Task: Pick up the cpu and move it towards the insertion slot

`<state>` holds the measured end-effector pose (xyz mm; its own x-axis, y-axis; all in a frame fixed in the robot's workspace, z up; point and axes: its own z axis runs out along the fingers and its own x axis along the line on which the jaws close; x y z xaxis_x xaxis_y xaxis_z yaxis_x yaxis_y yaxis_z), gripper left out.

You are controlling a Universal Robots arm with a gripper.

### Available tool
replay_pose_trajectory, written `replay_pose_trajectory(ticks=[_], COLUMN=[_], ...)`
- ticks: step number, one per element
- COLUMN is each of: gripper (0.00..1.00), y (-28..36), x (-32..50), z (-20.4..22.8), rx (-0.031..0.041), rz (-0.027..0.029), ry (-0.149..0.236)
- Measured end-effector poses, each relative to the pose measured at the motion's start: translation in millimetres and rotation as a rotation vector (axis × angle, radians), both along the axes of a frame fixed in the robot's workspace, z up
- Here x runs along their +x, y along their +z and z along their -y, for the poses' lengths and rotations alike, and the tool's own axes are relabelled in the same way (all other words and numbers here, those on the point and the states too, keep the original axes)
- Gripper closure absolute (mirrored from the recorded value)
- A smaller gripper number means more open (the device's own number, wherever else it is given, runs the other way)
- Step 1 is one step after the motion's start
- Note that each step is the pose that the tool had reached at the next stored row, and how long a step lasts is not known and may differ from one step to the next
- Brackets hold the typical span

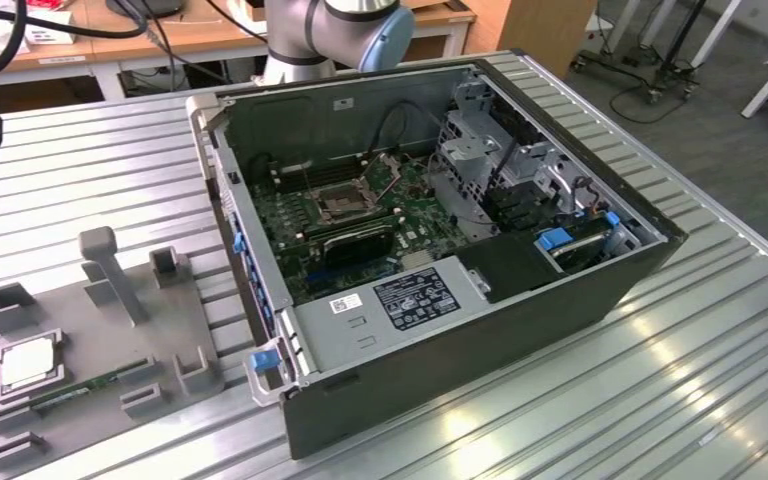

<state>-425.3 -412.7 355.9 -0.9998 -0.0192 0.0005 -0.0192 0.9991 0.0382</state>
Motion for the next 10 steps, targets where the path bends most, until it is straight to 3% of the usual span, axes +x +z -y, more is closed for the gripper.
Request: replay_pose_trajectory(ticks=[10], gripper=[0.89], y=[-1.4], x=[-0.3], z=[3.5], rx=[0.0000], rz=[0.0000], ry=[0.000])
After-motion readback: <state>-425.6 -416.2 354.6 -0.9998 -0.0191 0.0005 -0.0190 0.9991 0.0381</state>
